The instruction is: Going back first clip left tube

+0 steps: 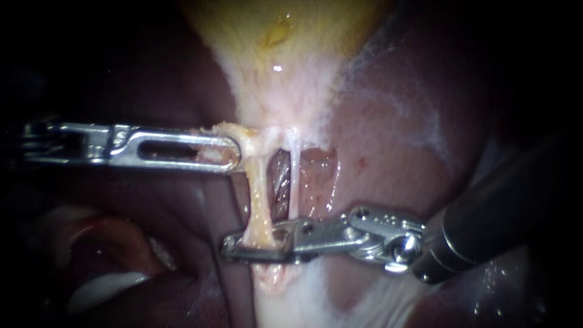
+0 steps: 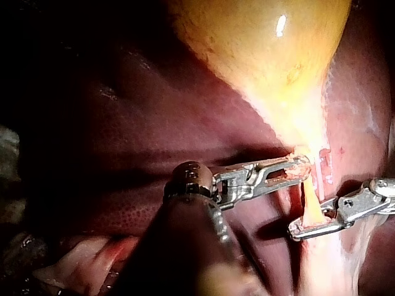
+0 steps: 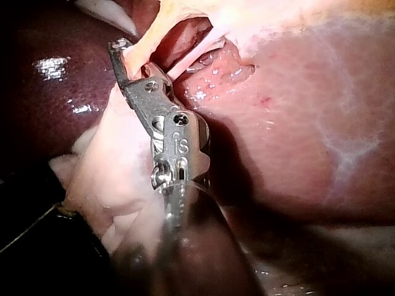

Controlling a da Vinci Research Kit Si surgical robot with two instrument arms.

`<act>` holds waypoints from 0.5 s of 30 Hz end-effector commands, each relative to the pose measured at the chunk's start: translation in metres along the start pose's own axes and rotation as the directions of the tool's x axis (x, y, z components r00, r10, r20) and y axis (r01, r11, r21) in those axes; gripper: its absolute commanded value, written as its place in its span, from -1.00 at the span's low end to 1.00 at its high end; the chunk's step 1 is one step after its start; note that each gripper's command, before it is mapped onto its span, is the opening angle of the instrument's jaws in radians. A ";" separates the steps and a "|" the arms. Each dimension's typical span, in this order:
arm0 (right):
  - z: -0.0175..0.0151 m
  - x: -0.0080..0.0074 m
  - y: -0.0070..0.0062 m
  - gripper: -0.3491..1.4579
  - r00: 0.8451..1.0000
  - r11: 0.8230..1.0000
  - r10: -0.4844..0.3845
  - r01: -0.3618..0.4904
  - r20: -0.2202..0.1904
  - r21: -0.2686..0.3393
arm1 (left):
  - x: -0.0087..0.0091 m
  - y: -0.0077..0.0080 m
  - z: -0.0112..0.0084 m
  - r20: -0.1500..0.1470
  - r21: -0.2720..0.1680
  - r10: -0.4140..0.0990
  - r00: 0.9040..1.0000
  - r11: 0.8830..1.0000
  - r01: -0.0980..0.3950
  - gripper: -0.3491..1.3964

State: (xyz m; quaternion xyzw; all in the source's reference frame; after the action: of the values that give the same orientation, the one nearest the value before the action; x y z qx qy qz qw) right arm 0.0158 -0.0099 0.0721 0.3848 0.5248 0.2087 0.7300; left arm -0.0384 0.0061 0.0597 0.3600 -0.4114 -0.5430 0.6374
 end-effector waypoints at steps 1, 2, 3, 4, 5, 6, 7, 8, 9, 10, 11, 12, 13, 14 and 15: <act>0.0000 -0.0001 0.0001 -1.00 1.000 1.000 0.000 0.000 0.000 0.000 | 0.0000 0.0000 0.0000 0.000 0.000 0.000 1.000 1.000 0.000 -1.00; 0.0000 -0.0001 0.0001 -1.00 1.000 1.000 0.000 0.000 0.001 0.003 | 0.0000 0.0000 0.0000 0.000 0.000 0.000 1.000 1.000 0.000 -1.00; 0.0000 -0.0001 0.0002 -1.00 1.000 1.000 0.000 0.000 0.003 0.006 | 0.0000 0.0001 0.0000 0.000 0.000 0.000 1.000 1.000 0.000 -1.00; 0.0000 -0.0002 0.0002 -1.00 1.000 1.000 -0.001 0.001 0.003 0.007 | 0.0000 0.0001 0.0000 0.002 -0.002 0.000 1.000 1.000 0.000 -1.00; 0.0000 -0.0002 0.0003 -1.00 1.000 1.000 -0.002 0.001 0.007 0.008 | 0.0000 0.0001 0.0000 0.002 -0.002 0.000 1.000 1.000 0.000 -1.00; 0.0000 -0.0003 0.0003 -0.94 1.000 1.000 -0.003 0.003 0.005 0.010 | 0.0000 0.0001 0.0000 0.002 -0.002 0.000 1.000 1.000 0.000 -1.00; 0.0001 -0.0003 0.0003 -0.75 0.999 0.999 -0.039 0.039 0.002 0.007 | 0.0000 0.0001 0.0000 0.002 -0.002 0.000 1.000 1.000 0.000 -1.00; 0.0002 -0.0003 0.0003 -0.58 0.999 0.999 -0.045 0.045 0.002 0.006 | 0.0000 0.0001 0.0000 0.002 -0.002 0.000 1.000 1.000 0.000 -1.00; 0.0002 -0.0003 0.0003 -0.44 0.999 0.999 -0.045 0.045 0.002 0.007 | 0.0000 0.0001 0.0000 0.002 -0.002 0.000 1.000 1.000 0.000 -1.00; 0.0002 -0.0002 0.0003 -0.27 0.998 0.998 -0.057 0.057 0.000 0.009 | 0.0000 0.0001 0.0000 0.002 -0.002 0.000 1.000 1.000 0.000 -1.00; 0.0002 -0.0002 0.0004 -0.22 0.998 0.998 -0.063 0.063 0.000 0.010 | 0.0000 0.0001 0.0000 0.002 -0.002 0.000 1.000 1.000 0.000 -1.00; 0.0002 -0.0001 0.0004 -0.17 0.997 0.997 -0.081 0.081 -0.002 0.011 | 0.0000 0.0002 -0.0001 0.002 -0.001 0.000 1.000 1.000 0.000 -1.00; 0.0002 0.0000 0.0005 -0.15 0.995 0.995 -0.098 0.098 -0.003 0.008 | 0.0000 0.0002 -0.0001 0.002 -0.001 0.000 1.000 1.000 0.000 -1.00; 0.0003 0.0001 0.0006 -0.13 0.993 0.993 -0.115 0.115 -0.004 0.002 | 0.0000 0.0002 -0.0001 0.002 -0.001 0.000 1.000 1.000 0.000 -1.00; 0.0003 0.0001 0.0007 -0.10 0.992 0.992 -0.127 0.127 -0.005 -0.010 | 0.0000 0.0002 -0.0001 0.002 -0.001 0.000 1.000 1.000 0.000 -1.00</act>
State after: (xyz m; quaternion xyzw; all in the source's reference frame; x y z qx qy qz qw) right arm 0.0161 -0.0094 0.0727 0.3407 0.5497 0.1655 0.7445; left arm -0.0382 0.0062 0.0599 0.3591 -0.4116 -0.5435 0.6374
